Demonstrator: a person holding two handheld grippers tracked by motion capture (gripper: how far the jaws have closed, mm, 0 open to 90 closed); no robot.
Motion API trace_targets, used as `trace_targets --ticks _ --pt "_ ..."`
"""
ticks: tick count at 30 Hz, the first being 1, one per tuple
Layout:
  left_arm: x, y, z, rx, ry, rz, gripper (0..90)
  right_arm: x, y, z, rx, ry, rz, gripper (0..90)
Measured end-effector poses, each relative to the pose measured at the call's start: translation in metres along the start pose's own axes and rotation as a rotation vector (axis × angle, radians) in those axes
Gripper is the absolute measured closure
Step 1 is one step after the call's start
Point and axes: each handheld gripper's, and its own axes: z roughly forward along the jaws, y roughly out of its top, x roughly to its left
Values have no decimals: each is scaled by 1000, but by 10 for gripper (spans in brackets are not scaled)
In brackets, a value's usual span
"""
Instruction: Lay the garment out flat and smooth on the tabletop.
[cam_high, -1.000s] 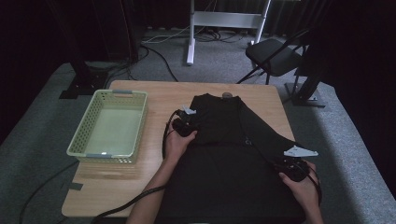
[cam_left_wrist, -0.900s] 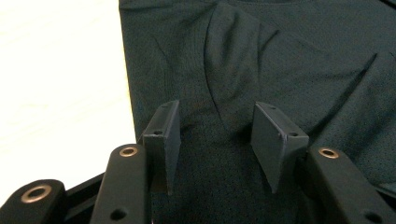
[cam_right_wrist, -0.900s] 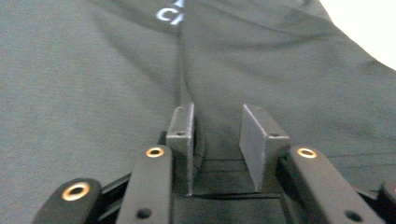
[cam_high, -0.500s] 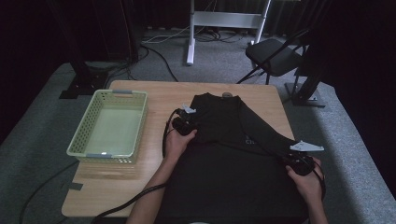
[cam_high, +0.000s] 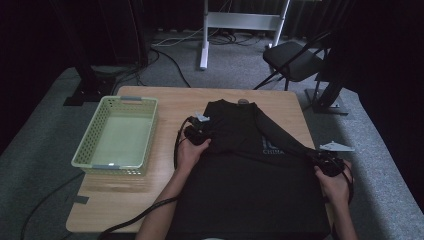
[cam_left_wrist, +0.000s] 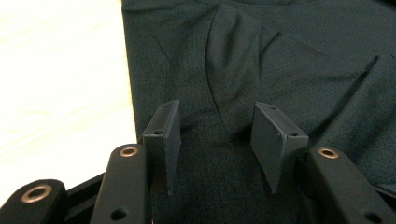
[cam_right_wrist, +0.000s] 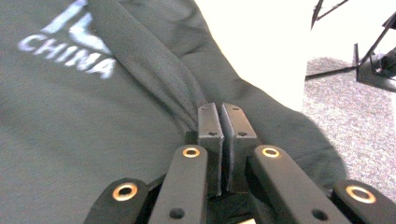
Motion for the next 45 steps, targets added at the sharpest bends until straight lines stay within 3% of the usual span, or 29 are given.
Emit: trace_targets --ticks 6,12,19,32,35,38,45 --pt "0 0 0 -1 2 2 537 -24 4 5 -14 -30 55 873" --pt "0 0 0 -1 2 3 537 -39 11 7 -10 -88 91 875" --pt "0 0 0 -1 3 3 537 -58 14 6 -28 -144 188 874" --pt "-1 0 0 -1 6 3 537 -76 37 -2 -52 -231 200 867" --pt "-1 0 0 -1 8 4 536 -78 42 -5 -76 -264 211 734" --pt "-1 -1 0 -1 10 4 536 -71 41 -8 -106 -253 204 678" --pt "-1 -1 0 -1 12 2 536 -36 25 2 -68 -107 131 654"
